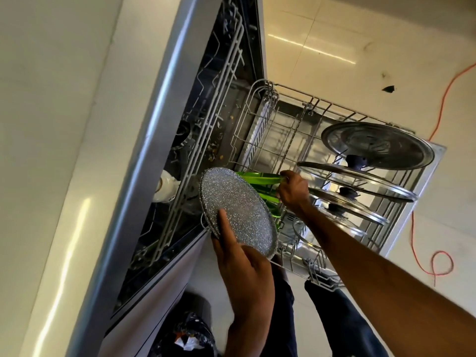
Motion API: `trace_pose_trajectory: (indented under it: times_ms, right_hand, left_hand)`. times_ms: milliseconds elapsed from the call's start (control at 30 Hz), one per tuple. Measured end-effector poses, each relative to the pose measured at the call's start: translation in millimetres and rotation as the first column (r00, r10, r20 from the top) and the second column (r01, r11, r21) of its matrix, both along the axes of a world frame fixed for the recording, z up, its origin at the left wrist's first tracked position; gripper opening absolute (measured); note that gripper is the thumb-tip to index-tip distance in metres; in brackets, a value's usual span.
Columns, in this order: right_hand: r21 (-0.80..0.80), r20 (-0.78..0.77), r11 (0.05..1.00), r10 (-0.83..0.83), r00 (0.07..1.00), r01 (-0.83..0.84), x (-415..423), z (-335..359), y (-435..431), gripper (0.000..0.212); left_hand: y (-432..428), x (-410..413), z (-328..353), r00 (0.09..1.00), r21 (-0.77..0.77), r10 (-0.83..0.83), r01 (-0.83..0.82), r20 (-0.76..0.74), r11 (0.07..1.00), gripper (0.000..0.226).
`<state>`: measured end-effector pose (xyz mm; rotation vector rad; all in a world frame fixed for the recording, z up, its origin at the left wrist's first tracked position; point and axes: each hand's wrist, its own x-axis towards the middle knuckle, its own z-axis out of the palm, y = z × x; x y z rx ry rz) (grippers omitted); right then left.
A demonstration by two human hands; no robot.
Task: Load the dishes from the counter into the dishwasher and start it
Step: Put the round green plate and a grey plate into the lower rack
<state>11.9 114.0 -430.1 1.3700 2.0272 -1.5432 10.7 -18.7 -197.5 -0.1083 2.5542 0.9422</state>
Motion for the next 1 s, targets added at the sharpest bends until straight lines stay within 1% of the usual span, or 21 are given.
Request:
trace_pose_trajectory:
  times_ms: [33, 67, 133, 167, 200, 267, 300, 333, 433, 500, 600, 700, 767, 867, 933, 1000]
  right_hand:
    - [0.050, 0.001, 0.999, 0.009, 1.000, -0.009, 0, 13, 0, 0.038]
    - [0.082, 0.009, 0.996, 0.029, 1.000, -0.030, 3, 18, 0, 0.036]
    - [0.107, 0.034, 0.989, 0.101, 0.994, -0.104, 10, 25, 1, 0.043]
    - [0.135, 0.047, 0.975, 0.170, 0.984, -0.175, 11, 26, 2, 0.047]
    - [0.198, 0.070, 0.941, 0.267, 0.961, -0.275, 10, 26, 3, 0.049]
    - [0.321, 0.108, 0.826, 0.455, 0.884, -0.464, 6, 19, 8, 0.049]
    - [0.347, 0.101, 0.784, 0.514, 0.852, -0.515, 1, 14, 12, 0.046]
    - [0.344, 0.082, 0.762, 0.558, 0.826, -0.549, -6, 11, 16, 0.040]
    - [0.270, 0.029, 0.766, 0.600, 0.800, -0.584, -22, 14, 29, 0.024]
    - [0.289, 0.007, 0.744, 0.627, 0.779, -0.602, -27, 22, 31, 0.020]
    - [0.348, -0.068, 0.730, 0.645, 0.761, -0.588, -27, 40, 26, 0.017]
    - [0.378, -0.105, 0.720, 0.658, 0.746, -0.582, -20, 45, 19, 0.018]
    - [0.368, -0.096, 0.725, 0.653, 0.752, -0.582, -14, 40, 18, 0.020]
    - [0.320, -0.017, 0.733, 0.638, 0.770, -0.600, -6, 28, 17, 0.024]
    - [0.272, 0.020, 0.762, 0.606, 0.795, -0.588, -7, 22, 15, 0.027]
    - [0.233, 0.008, 0.803, 0.563, 0.826, -0.549, -12, 14, 14, 0.030]
  left_hand:
    - [1, -1, 0, 1.000, 0.001, 0.004, -0.004, -0.008, 1.000, 0.079]
    - [2, -2, 0, 1.000, 0.002, 0.007, -0.007, -0.011, 1.000, 0.079]
    - [3, -3, 1, 1.000, 0.003, 0.014, -0.014, -0.015, 1.000, 0.079]
    - [3, -4, 1, 1.000, 0.003, 0.017, -0.017, -0.022, 1.000, 0.079]
    - [4, -5, 1, 0.999, 0.003, 0.017, -0.017, -0.030, 1.000, 0.080]
    - [5, -5, 1, 0.999, 0.003, 0.011, -0.011, -0.043, 1.000, 0.080]
    - [5, -6, 1, 0.999, 0.002, 0.007, -0.007, -0.048, 1.000, 0.079]
    - [6, -6, 1, 0.999, 0.002, 0.007, -0.007, -0.052, 1.000, 0.079]
    - [3, -6, 2, 0.998, 0.003, 0.021, -0.021, -0.054, 1.000, 0.077]
    - [1, -5, 4, 0.998, 0.005, 0.032, -0.031, -0.054, 0.999, 0.078]
    - [-2, -2, 8, 0.997, 0.013, 0.030, -0.030, -0.074, 0.999, 0.078]
    - [-4, 0, 11, 0.997, 0.026, 0.042, -0.040, -0.066, 0.999, 0.079]
    - [-5, 1, 10, 0.997, 0.034, 0.042, -0.040, -0.062, 0.999, 0.079]
    - [-6, 1, 7, 0.997, 0.039, 0.040, -0.038, -0.058, 0.999, 0.079]
    - [-7, 2, 5, 0.997, 0.035, 0.051, -0.048, -0.064, 0.998, 0.079]
    - [-8, 2, 1, 0.997, 0.046, 0.055, -0.052, -0.063, 0.998, 0.079]
